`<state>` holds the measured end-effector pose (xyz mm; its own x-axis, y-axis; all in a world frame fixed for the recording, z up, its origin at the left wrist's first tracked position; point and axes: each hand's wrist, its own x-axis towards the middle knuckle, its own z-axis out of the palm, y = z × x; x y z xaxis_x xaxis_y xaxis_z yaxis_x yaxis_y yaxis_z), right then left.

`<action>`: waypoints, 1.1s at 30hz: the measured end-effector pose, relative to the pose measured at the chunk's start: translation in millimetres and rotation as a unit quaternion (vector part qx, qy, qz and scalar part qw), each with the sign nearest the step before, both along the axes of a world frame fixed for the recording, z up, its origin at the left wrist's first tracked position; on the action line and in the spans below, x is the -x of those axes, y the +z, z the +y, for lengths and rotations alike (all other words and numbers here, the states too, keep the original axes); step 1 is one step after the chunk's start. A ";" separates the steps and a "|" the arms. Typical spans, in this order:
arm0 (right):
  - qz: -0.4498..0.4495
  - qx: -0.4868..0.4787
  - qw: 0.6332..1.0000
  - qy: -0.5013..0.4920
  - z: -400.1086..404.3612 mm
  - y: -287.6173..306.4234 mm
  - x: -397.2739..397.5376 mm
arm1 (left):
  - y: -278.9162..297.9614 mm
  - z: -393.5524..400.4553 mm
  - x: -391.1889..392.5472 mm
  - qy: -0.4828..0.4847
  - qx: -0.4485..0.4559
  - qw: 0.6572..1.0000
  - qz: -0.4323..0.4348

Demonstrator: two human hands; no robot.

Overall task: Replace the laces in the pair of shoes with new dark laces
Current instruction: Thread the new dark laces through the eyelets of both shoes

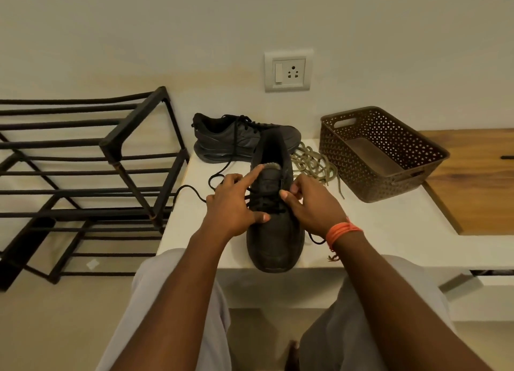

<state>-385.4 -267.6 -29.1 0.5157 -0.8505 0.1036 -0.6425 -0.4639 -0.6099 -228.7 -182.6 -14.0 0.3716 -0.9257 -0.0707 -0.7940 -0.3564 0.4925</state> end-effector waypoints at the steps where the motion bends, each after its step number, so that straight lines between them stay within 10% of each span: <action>1: -0.014 -0.006 1.000 -0.002 0.6 0.0 -2.1 | -1.5 -0.3 1.3 -0.001 0.002 1.000 0.001; 10: 0.181 -0.050 0.953 -0.238 -30.7 -3.1 55.2 | -1.7 0.9 -1.2 0.012 0.018 1.000 0.005; 19: 0.025 0.036 0.999 0.015 1.3 -1.6 -1.0 | -4.1 0.0 0.6 -0.002 0.027 0.996 0.087; 26: 0.184 -0.067 0.963 -0.187 -26.5 -8.3 44.1 | -5.6 -2.5 -2.0 0.010 0.012 0.999 0.051; 33: -0.191 -0.070 0.969 -0.137 4.5 6.4 3.7 | -7.3 -1.1 -0.1 0.060 0.073 0.988 0.126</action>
